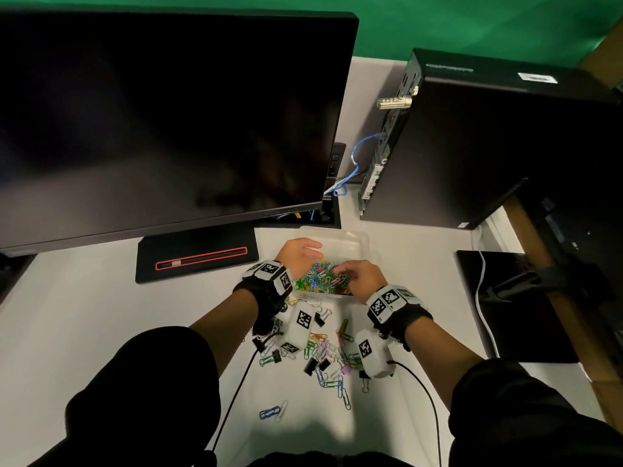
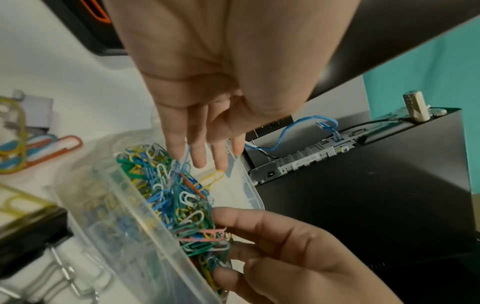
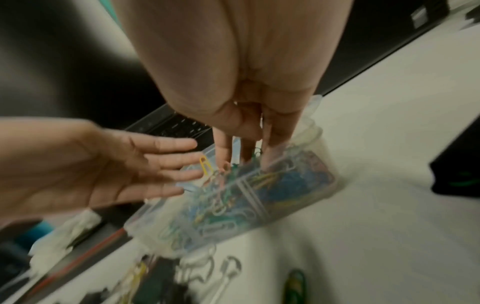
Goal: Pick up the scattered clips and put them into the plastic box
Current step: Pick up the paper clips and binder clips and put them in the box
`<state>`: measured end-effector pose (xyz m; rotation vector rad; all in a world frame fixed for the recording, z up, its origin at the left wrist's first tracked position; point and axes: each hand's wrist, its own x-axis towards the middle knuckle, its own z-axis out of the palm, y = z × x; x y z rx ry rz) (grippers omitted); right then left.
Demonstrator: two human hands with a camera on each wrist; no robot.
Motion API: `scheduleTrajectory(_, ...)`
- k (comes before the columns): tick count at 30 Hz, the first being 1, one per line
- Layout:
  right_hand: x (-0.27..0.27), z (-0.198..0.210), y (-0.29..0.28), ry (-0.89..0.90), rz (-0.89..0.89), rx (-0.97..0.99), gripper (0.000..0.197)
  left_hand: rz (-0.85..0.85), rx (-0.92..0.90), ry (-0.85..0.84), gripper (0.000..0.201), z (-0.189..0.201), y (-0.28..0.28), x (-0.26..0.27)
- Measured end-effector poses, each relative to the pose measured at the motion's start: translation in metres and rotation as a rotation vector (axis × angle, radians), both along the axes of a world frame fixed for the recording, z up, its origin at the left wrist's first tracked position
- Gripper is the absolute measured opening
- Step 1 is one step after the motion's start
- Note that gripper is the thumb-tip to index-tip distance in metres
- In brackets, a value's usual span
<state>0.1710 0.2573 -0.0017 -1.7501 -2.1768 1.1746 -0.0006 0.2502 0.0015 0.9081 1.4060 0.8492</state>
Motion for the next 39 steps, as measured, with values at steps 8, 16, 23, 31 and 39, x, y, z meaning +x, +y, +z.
scheduleTrajectory(8, -0.001, -0.003, -0.01, -0.307, 0.391, 0.11, 0.054, -0.076, 0.139, 0.264, 0.05, 0.005, -0.022, -0.004)
scheduleTrajectory(16, 0.007, 0.01, -0.033, -0.101, 0.192, 0.209, 0.046, -0.099, 0.191, 0.481, 0.036, 0.001, -0.071, -0.021)
scheduleTrajectory(23, 0.03, 0.009, -0.076, -0.088, 0.175, 0.195, 0.02, -0.5, 0.158, 0.55, 0.023, -0.009, -0.116, -0.007)
scheduleTrajectory(31, 0.039, -0.015, -0.135, -0.069, 0.194, 0.003, 0.025, -0.702, 0.162, 0.801, 0.038, -0.018, -0.139, 0.03)
scheduleTrajectory(39, 0.046, -0.025, -0.164, -0.055, 0.137, 0.023, 0.047, -0.615, 0.179, 0.834, 0.023, -0.024, -0.151, 0.039)
